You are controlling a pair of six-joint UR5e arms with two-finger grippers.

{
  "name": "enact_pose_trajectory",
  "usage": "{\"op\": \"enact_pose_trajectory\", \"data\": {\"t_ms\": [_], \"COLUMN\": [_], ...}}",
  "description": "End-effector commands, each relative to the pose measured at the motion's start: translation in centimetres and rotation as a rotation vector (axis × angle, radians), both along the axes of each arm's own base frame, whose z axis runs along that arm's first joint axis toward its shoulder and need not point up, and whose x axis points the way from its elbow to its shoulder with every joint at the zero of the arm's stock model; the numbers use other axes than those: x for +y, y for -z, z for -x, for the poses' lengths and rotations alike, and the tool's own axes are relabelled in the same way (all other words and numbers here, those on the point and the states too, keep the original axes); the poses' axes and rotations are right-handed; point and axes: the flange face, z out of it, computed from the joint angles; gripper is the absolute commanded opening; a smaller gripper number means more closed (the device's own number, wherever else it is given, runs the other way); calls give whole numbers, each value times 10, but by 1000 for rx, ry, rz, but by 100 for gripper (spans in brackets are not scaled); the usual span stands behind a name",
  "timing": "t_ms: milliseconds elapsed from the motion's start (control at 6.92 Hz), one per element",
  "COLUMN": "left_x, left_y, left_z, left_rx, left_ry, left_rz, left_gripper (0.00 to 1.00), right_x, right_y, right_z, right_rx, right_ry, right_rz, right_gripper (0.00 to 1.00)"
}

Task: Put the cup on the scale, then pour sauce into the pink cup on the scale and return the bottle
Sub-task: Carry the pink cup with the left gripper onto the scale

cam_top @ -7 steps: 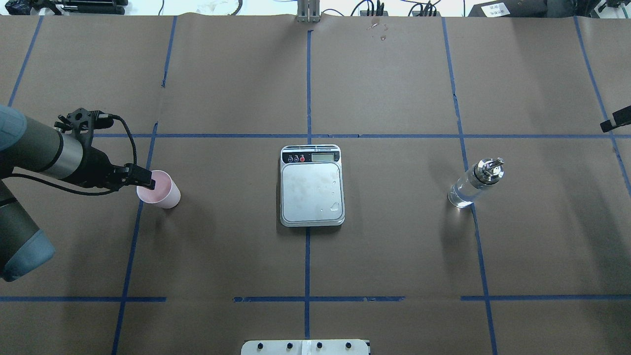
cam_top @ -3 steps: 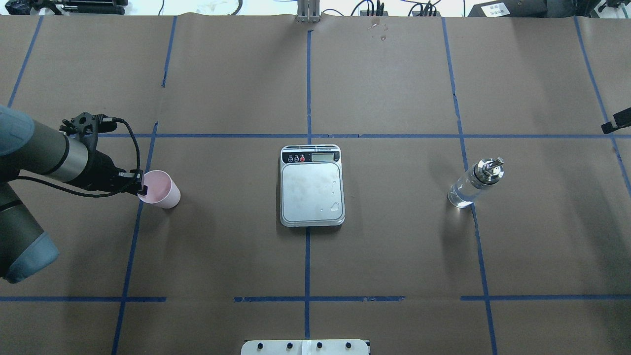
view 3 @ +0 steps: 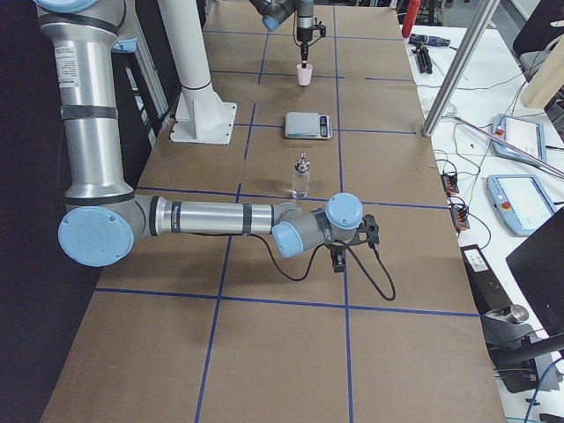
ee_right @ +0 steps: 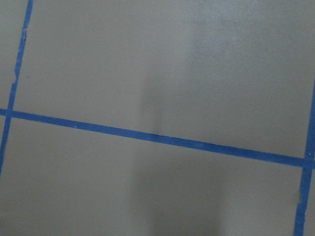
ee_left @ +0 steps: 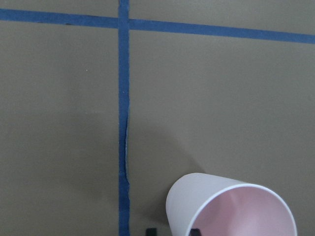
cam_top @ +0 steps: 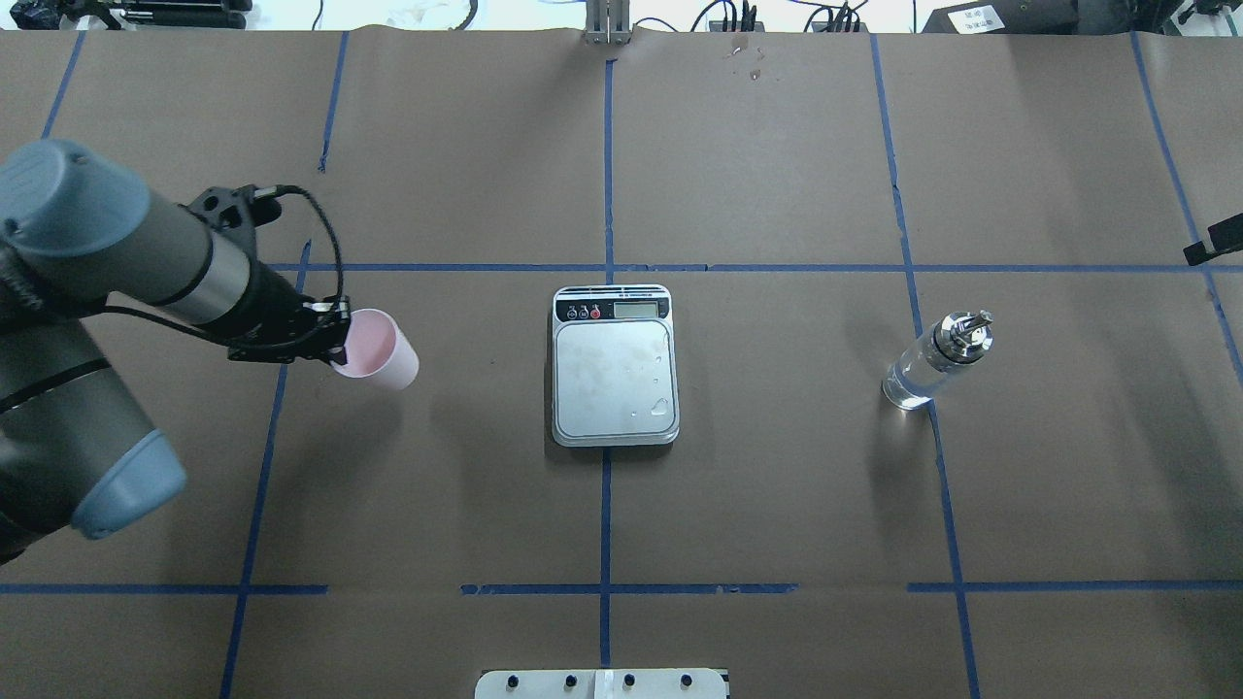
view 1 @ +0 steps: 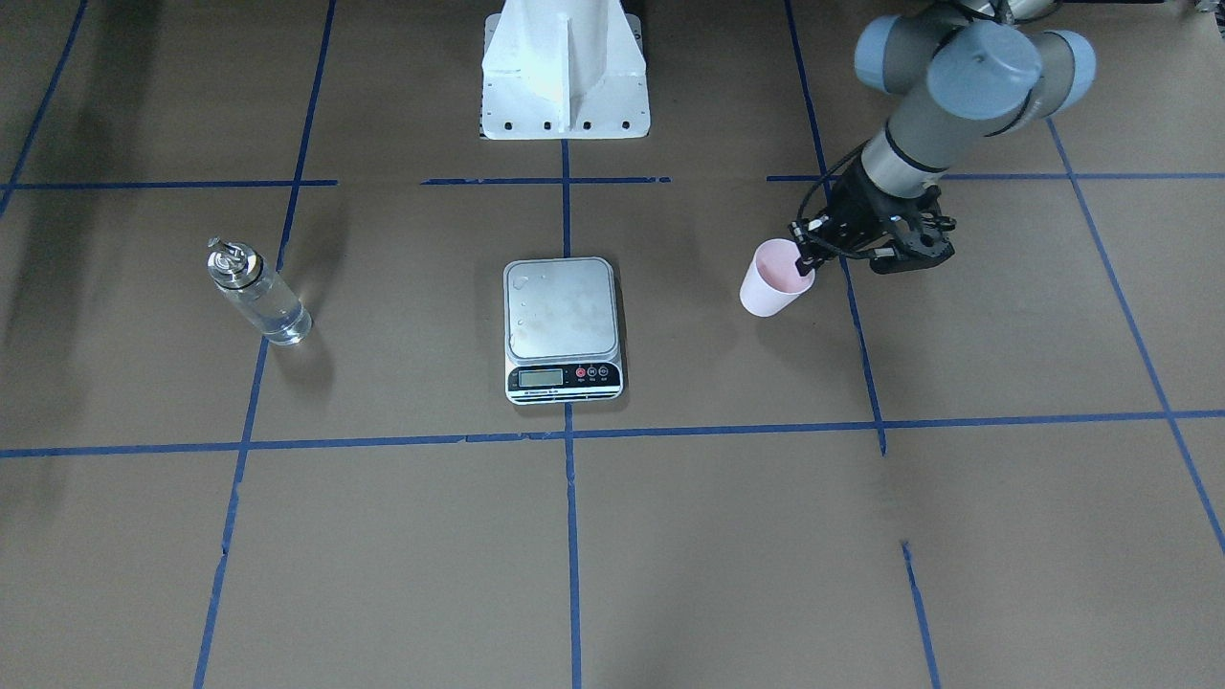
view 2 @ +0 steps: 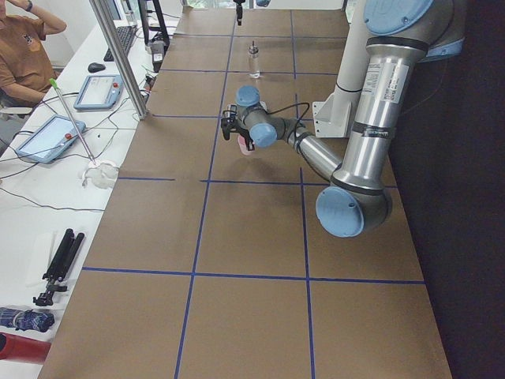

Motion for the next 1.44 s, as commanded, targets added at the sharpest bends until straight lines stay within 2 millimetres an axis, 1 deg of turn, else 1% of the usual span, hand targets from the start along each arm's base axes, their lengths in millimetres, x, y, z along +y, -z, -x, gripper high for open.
{"op": "enact_pose_trajectory", "data": {"t_ms": [0,144,289,433,578,722,867,1011,1156,1300], "left_x": [14,7,-4,-14,-12,-12,-10,-3,-1,5], "left_y": [97,115,126,142,149,166,168,169,161,161], "left_z": [-50,-78,-129,-146,-148,-149,-151,-158,-171,-178], "left_rx": [9,-9,-48,-49,-28,-7,0,14,0,8], "left_ry": [-38,-12,-15,-19,-20,-18,-22,-34,-30,-36], "left_rz": [-7,-51,-63,-67,-79,-90,-97,-107,-117,-125], "left_gripper": [0,0,0,0,0,0,0,0,0,0], "right_x": [1,0,-2,-3,-3,-3,-3,-3,-3,-2], "right_y": [1,2,7,8,11,12,12,12,10,9], "right_z": [1,1,2,3,3,3,3,6,7,8], "right_rx": [-19,-20,-21,-22,-23,-23,-25,-25,-24,-24], "right_ry": [9,9,10,10,10,11,11,17,19,20], "right_rz": [4,1,-8,-11,-16,-17,-17,-17,-14,-12], "right_gripper": [100,100,100,100,100,100,100,100,100,100]}}
